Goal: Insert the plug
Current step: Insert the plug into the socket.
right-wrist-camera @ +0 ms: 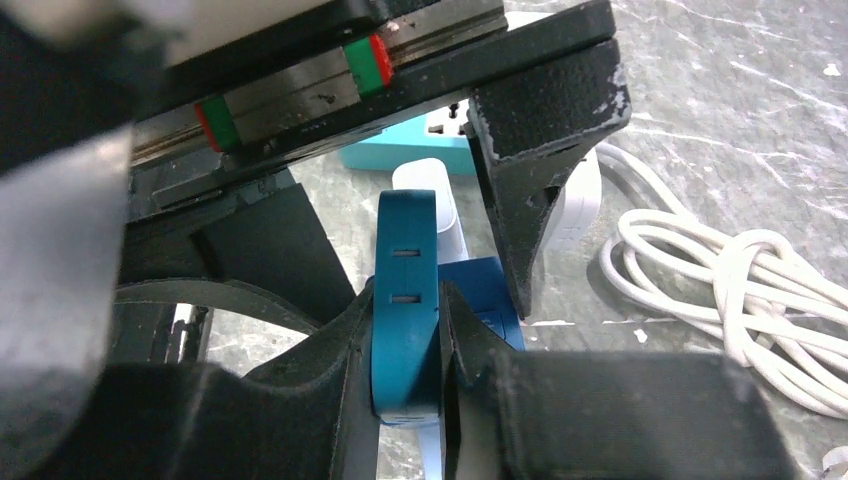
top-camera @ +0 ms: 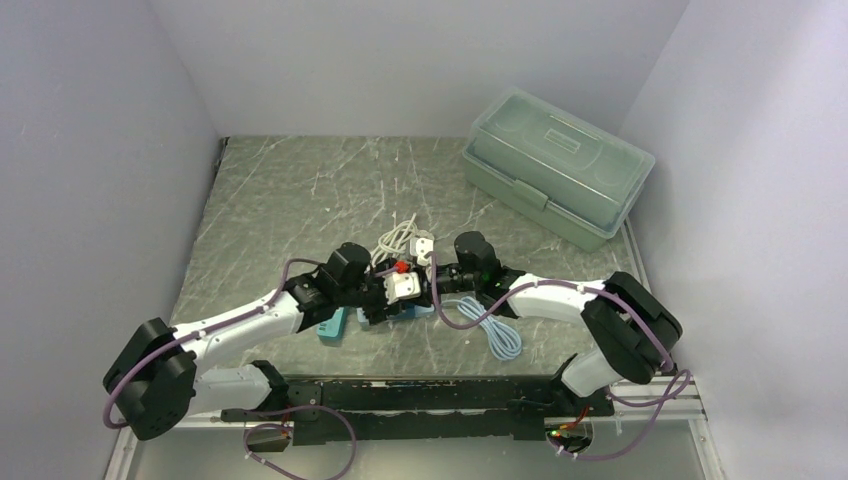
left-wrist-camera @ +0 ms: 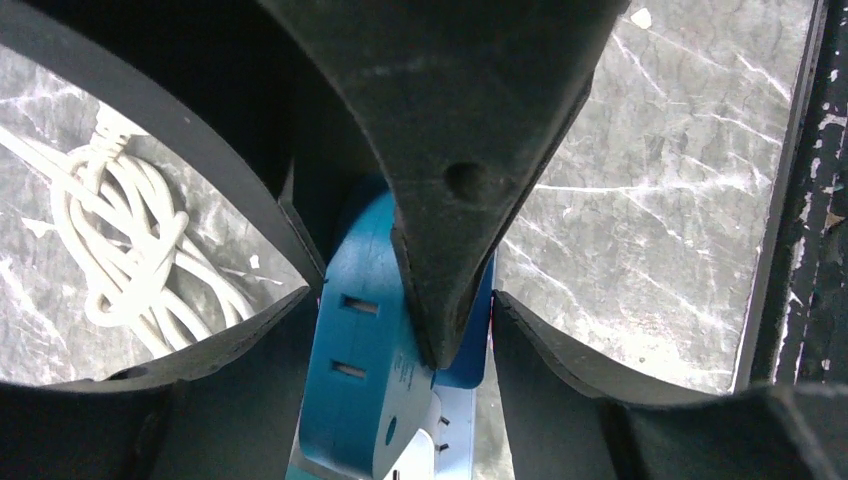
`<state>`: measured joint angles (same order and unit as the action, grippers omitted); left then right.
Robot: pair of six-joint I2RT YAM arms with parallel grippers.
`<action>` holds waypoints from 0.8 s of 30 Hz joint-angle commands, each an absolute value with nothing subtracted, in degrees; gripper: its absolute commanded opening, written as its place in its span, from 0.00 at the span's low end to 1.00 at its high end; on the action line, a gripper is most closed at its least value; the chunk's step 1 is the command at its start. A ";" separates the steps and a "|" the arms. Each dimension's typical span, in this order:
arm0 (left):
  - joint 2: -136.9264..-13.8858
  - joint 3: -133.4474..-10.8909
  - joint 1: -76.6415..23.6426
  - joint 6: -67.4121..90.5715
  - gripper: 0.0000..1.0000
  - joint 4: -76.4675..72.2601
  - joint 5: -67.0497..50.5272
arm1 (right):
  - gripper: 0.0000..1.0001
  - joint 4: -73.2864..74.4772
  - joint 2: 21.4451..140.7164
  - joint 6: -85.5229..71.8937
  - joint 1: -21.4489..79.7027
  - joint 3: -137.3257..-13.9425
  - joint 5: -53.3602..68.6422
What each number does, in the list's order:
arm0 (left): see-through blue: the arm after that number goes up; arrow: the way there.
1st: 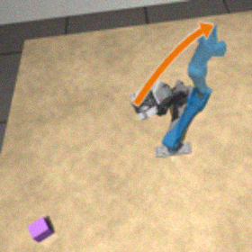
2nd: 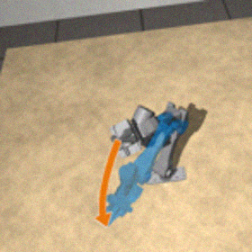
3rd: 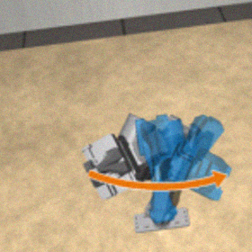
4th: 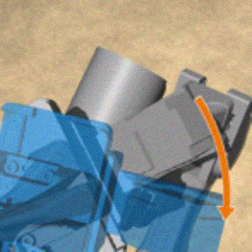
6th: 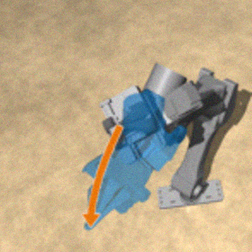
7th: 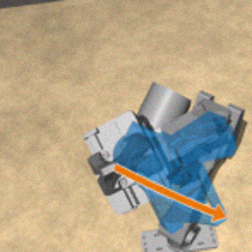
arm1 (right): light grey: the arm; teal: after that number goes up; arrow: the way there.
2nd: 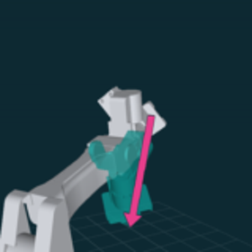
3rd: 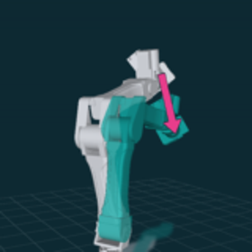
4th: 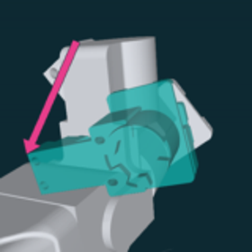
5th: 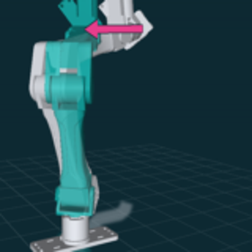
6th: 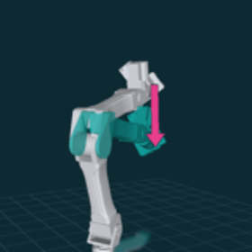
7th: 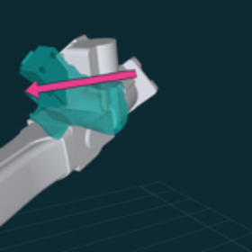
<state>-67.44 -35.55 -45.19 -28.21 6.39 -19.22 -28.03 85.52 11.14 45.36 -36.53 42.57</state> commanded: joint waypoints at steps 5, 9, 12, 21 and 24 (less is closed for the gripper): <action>-69.32 -33.74 -44.26 -31.03 0.55 7.03 -23.31 | 0.00 -12.84 86.94 13.58 45.51 -36.98 41.73; -68.75 -33.60 -44.23 -33.15 0.52 8.29 -25.17 | 0.00 -12.50 87.74 14.50 45.26 -38.17 41.12; -68.01 -33.24 -44.27 -34.05 0.49 9.46 -25.56 | 0.00 -11.63 88.33 15.76 45.26 -39.15 40.78; -67.70 -33.05 -44.28 -34.55 0.44 10.65 -25.93 | 0.00 -10.02 89.61 18.66 45.32 -41.06 38.81; -67.65 -33.03 -44.28 -34.82 0.43 10.86 -26.28 | 0.00 -9.81 89.43 18.96 45.27 -41.33 38.66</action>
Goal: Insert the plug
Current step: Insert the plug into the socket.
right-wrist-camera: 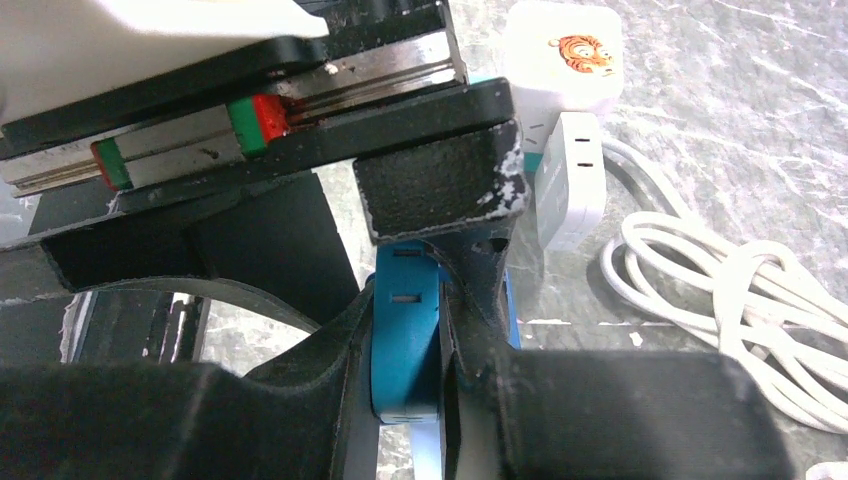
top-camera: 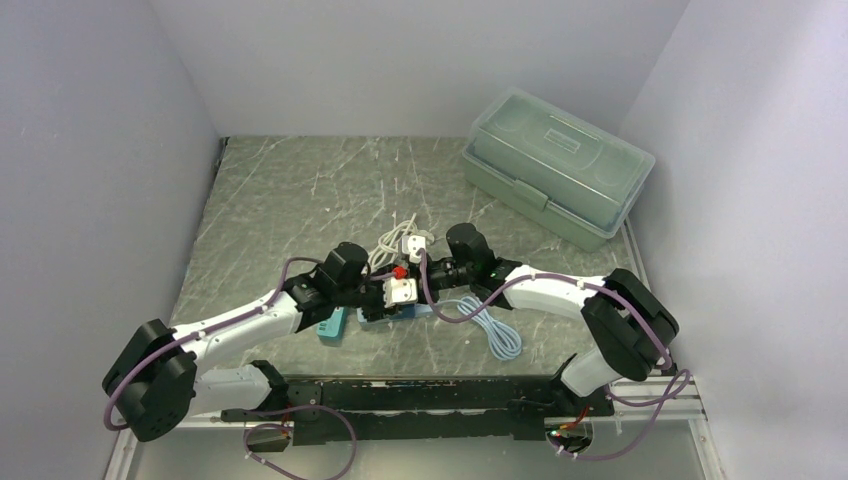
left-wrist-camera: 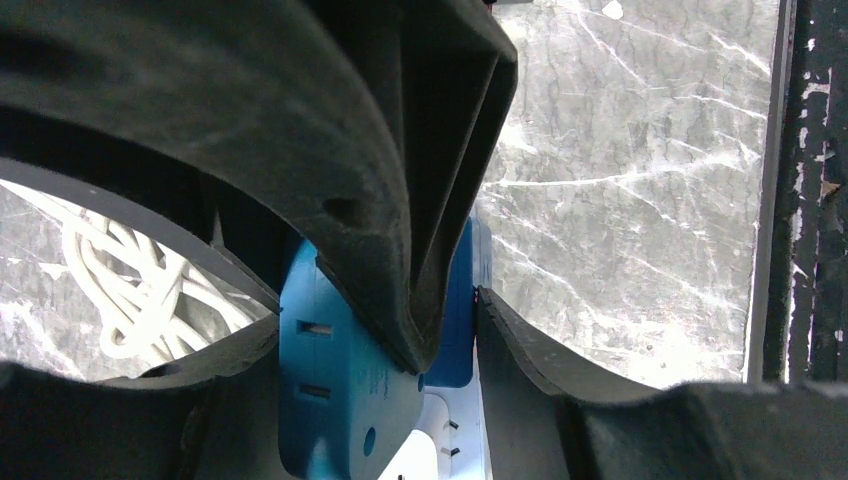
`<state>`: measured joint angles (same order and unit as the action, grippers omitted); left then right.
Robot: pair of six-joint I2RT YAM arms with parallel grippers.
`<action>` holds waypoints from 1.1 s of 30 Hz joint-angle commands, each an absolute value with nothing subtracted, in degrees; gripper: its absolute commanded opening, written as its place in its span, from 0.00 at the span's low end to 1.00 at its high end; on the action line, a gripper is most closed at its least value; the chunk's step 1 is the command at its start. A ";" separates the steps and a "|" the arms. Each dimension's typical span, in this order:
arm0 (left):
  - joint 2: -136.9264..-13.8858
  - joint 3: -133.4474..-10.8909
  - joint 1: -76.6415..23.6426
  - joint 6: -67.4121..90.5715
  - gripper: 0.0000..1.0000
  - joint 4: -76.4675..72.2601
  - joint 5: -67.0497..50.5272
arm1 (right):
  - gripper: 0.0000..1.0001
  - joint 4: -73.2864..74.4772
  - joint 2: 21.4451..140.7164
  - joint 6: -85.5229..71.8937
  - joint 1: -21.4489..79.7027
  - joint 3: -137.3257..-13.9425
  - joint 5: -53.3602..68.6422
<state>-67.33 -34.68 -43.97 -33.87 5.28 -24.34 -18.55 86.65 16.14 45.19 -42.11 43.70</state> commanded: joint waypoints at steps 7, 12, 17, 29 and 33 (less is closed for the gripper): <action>-68.25 -33.40 -44.38 -35.35 0.42 11.36 -26.66 | 0.00 -10.42 89.26 18.37 46.46 -38.69 36.22; -68.46 -33.70 -44.32 -35.54 0.41 11.95 -26.81 | 0.00 -14.01 89.84 17.57 48.74 -36.02 32.00; -68.56 -33.95 -44.37 -35.27 0.41 12.44 -27.05 | 0.00 -12.91 91.90 19.88 50.36 -35.80 27.98; -64.57 -36.48 -44.17 -31.64 0.97 15.48 -21.06 | 0.00 -10.70 90.11 20.16 51.16 -34.46 26.93; -60.21 -37.38 -42.99 -30.84 1.00 17.42 -19.91 | 0.00 -10.21 89.00 19.83 50.57 -35.01 27.78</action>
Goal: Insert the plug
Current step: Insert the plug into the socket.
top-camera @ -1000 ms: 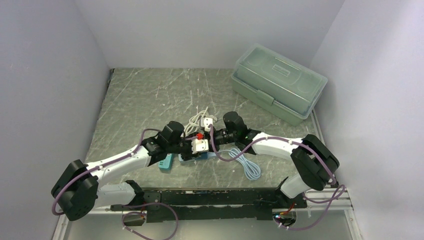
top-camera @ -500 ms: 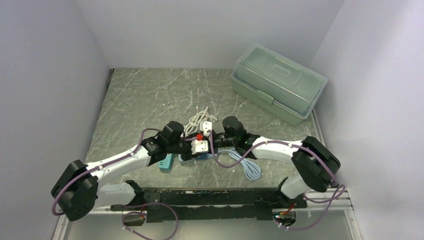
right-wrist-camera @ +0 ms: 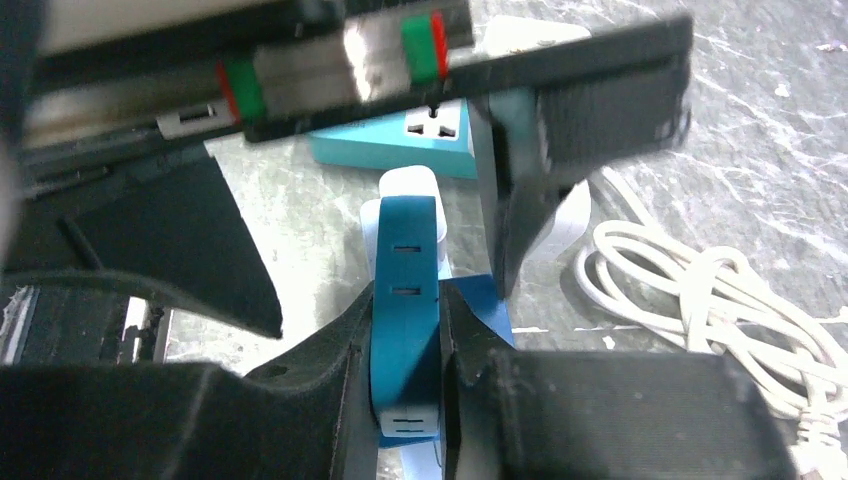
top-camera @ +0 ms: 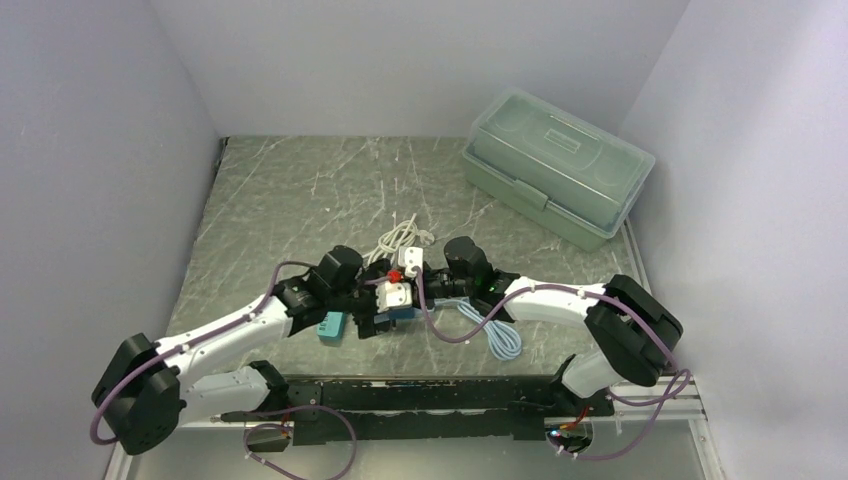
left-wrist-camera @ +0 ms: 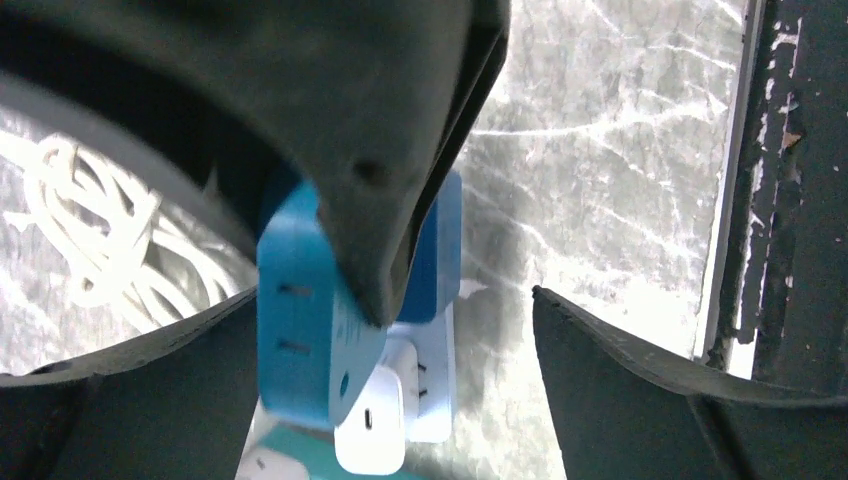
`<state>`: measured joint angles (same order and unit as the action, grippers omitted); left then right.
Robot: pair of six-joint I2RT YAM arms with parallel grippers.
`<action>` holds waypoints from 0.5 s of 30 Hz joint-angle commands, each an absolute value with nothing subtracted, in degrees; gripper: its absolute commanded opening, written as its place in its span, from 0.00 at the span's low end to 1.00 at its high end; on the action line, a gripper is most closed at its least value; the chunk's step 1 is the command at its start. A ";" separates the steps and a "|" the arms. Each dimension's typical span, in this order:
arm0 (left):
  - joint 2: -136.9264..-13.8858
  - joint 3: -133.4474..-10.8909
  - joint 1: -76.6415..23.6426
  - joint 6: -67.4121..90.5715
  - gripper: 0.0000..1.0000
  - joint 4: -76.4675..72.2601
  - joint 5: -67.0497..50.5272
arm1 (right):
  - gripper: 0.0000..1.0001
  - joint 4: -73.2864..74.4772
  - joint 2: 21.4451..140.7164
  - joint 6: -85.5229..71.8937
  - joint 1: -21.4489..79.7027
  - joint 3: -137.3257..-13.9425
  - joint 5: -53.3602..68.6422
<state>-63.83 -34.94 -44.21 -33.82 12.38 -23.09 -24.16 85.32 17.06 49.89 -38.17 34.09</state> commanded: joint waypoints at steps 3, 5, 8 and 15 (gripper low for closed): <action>-57.70 -39.19 -40.21 -29.40 1.00 20.78 -20.68 | 0.00 -10.81 87.86 18.91 49.84 -34.75 29.10; -55.54 -39.64 -37.95 -28.85 1.00 22.61 -21.55 | 0.00 -11.30 87.05 18.41 49.31 -34.82 29.97; -52.31 -39.00 -36.45 -28.49 0.97 22.49 -22.21 | 0.00 -10.38 86.33 18.60 48.59 -35.91 31.23; -55.61 -39.72 -36.34 -30.73 0.55 18.78 -29.47 | 0.00 -8.08 84.70 18.81 48.12 -36.99 32.05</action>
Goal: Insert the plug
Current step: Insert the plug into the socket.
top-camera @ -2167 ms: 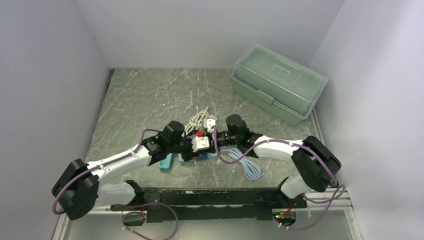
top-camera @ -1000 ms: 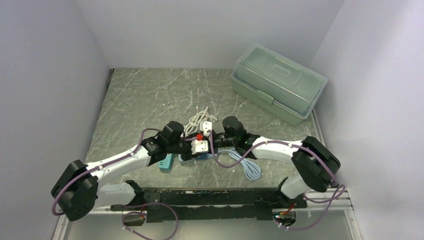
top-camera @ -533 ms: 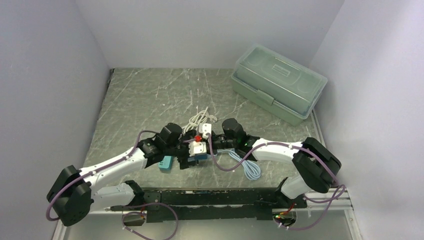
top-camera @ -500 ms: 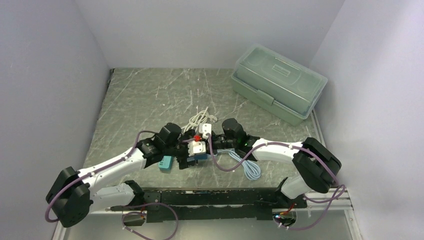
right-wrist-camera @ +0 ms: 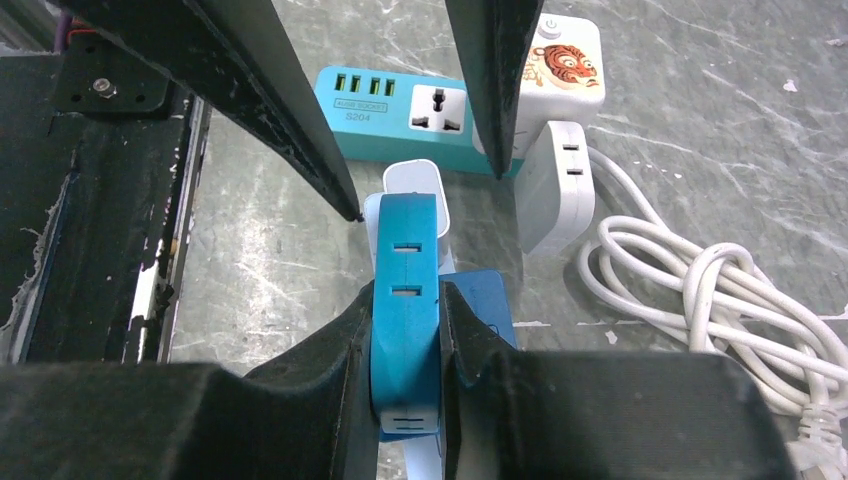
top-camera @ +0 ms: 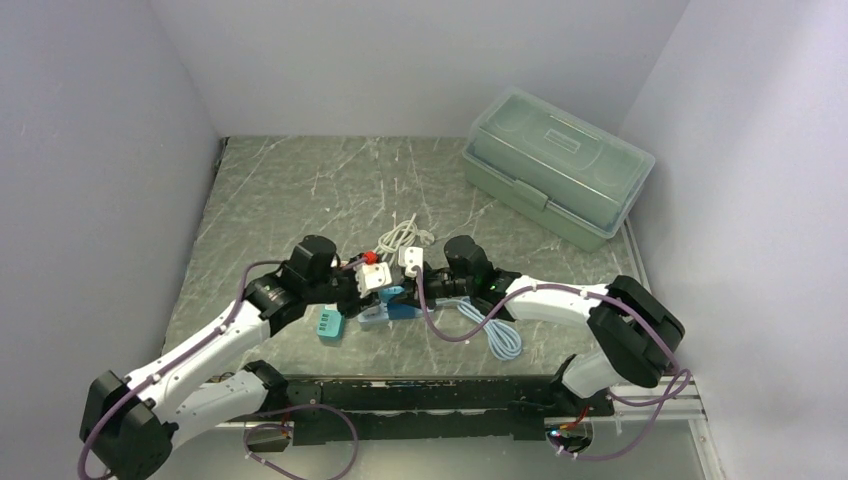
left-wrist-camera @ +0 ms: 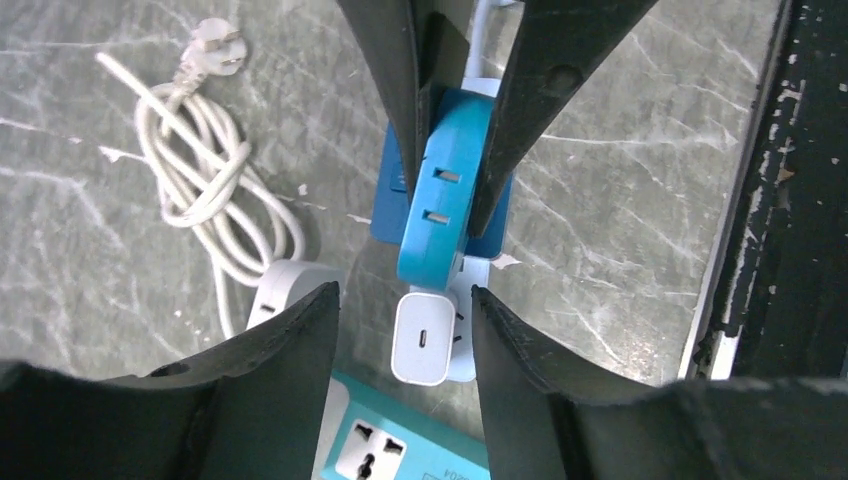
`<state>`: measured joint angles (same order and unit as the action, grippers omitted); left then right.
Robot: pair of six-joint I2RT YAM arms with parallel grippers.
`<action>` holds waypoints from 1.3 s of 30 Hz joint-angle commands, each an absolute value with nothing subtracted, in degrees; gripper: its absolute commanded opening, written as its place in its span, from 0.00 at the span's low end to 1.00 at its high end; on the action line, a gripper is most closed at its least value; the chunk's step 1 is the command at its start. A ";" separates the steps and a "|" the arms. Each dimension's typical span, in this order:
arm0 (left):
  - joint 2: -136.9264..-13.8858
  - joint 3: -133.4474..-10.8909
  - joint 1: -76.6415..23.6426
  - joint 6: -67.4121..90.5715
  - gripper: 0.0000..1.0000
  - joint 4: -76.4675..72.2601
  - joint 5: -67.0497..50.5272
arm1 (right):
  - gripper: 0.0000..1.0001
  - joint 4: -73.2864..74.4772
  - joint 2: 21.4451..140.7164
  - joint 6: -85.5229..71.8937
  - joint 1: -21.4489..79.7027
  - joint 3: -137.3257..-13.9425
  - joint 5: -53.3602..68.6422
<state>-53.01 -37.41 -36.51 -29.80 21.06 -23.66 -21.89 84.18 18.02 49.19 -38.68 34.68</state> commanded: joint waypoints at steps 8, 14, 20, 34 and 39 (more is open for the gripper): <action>-57.99 -38.59 -36.34 -34.37 0.57 16.35 -34.09 | 0.06 -8.91 84.64 18.26 46.51 -36.89 34.03; -59.96 -39.14 -36.39 -35.14 0.33 13.62 -34.57 | 0.33 -7.65 84.57 18.81 46.31 -38.46 33.39; -61.97 -40.43 -36.38 -36.65 0.00 14.56 -34.28 | 0.43 -2.24 84.87 21.12 46.07 -42.77 33.10; -61.48 -41.53 -36.45 -35.36 0.00 14.32 -34.00 | 0.43 -2.04 83.63 23.02 45.13 -47.62 34.48; -61.95 -42.35 -36.56 -34.85 0.01 14.32 -33.68 | 0.45 -3.06 83.16 23.84 45.92 -48.27 33.19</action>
<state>-61.49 -39.27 -36.47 -35.31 16.97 -33.50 -1.63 83.94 22.04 45.60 -45.98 34.68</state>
